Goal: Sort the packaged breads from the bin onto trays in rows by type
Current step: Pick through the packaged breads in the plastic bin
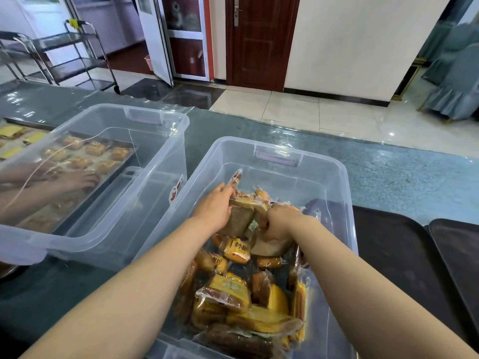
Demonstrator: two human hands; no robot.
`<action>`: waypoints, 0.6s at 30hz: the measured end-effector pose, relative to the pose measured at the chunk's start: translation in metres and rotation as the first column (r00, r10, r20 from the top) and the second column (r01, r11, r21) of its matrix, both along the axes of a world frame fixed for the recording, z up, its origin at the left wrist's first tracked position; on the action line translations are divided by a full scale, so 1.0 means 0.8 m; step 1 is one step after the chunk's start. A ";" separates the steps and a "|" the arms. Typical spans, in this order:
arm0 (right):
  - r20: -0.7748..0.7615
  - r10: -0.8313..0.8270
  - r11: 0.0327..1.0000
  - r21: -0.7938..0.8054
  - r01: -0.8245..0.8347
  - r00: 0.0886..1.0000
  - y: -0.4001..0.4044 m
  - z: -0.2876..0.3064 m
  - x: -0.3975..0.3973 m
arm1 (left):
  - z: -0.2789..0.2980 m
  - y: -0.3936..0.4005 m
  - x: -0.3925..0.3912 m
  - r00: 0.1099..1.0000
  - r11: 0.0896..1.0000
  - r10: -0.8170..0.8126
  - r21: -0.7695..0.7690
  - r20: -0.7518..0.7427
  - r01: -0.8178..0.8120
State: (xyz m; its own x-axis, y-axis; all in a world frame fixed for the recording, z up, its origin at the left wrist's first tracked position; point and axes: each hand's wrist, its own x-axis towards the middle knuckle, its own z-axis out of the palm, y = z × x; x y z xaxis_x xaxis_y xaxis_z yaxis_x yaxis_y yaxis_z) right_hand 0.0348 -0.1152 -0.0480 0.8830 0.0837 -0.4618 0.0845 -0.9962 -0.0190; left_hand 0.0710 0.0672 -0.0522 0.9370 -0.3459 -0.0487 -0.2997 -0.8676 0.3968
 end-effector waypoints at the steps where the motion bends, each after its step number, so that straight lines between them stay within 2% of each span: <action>1: -0.026 0.003 1.000 0.009 -0.003 1.000 0.001 -0.001 0.000 | -0.001 0.000 0.001 1.000 1.000 0.001 0.010 -0.019 0.000; 4: -0.130 0.000 0.999 0.032 0.004 0.992 0.002 -0.006 -0.002 | -0.005 0.002 0.002 0.998 0.999 -0.010 0.045 -0.055 0.012; 6: -0.138 -0.006 0.999 0.042 0.012 0.990 0.003 -0.006 -0.003 | -0.007 0.002 0.003 0.999 0.999 -0.018 0.038 -0.046 0.019; 12: 0.003 -0.058 0.997 0.054 0.058 0.998 0.002 0.016 0.001 | -0.004 0.001 0.001 0.999 0.998 0.003 -0.059 0.045 0.000; 18: 0.165 -0.198 0.956 0.248 0.154 0.966 -0.009 0.061 -0.011 | 0.045 0.003 -0.003 0.975 0.999 0.008 -0.051 0.223 0.003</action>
